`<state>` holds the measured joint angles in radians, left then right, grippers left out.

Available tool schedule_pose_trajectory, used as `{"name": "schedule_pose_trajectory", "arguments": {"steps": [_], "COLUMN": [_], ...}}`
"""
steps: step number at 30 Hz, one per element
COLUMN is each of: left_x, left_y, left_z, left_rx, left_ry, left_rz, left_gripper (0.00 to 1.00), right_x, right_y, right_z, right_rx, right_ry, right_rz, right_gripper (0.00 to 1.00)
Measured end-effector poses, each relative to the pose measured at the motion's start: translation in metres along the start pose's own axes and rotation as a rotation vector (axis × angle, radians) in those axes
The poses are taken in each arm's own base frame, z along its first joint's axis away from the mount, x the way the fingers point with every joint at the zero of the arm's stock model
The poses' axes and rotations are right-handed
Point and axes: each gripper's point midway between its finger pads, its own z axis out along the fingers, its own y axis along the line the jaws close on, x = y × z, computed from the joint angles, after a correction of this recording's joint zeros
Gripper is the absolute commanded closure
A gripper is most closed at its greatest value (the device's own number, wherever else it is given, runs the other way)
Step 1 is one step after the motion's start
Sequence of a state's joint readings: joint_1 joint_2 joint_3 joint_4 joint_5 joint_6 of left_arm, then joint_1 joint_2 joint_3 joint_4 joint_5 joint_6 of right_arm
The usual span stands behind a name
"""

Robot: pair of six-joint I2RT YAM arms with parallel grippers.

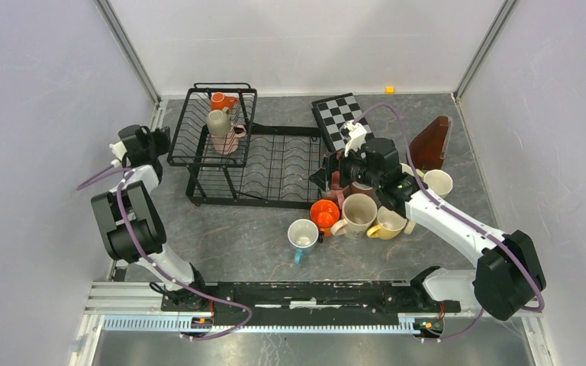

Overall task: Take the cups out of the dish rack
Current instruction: Move the cup to the dish rack.

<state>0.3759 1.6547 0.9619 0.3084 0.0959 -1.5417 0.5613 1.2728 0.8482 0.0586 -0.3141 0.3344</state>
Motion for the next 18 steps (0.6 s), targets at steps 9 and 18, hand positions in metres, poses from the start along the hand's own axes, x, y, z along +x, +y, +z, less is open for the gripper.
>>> {"name": "schedule_pose_trajectory", "arguments": {"steps": [9, 18], "left_x": [0.008, 0.036], "left_y": [0.012, 0.042], "left_z": [0.003, 0.006], "left_rx": [-0.022, -0.057], "left_ry": [0.057, 0.118], "left_rz": [-0.004, 0.012], "left_gripper": [0.95, 0.95], "right_x": [0.000, 0.003], "right_y": [0.002, 0.002], "right_z": [0.000, 0.002], "right_rx": [-0.004, -0.008], "right_ry": [0.001, 0.004], "right_rz": [-0.001, -0.003], "right_gripper": [0.02, 0.02]}}
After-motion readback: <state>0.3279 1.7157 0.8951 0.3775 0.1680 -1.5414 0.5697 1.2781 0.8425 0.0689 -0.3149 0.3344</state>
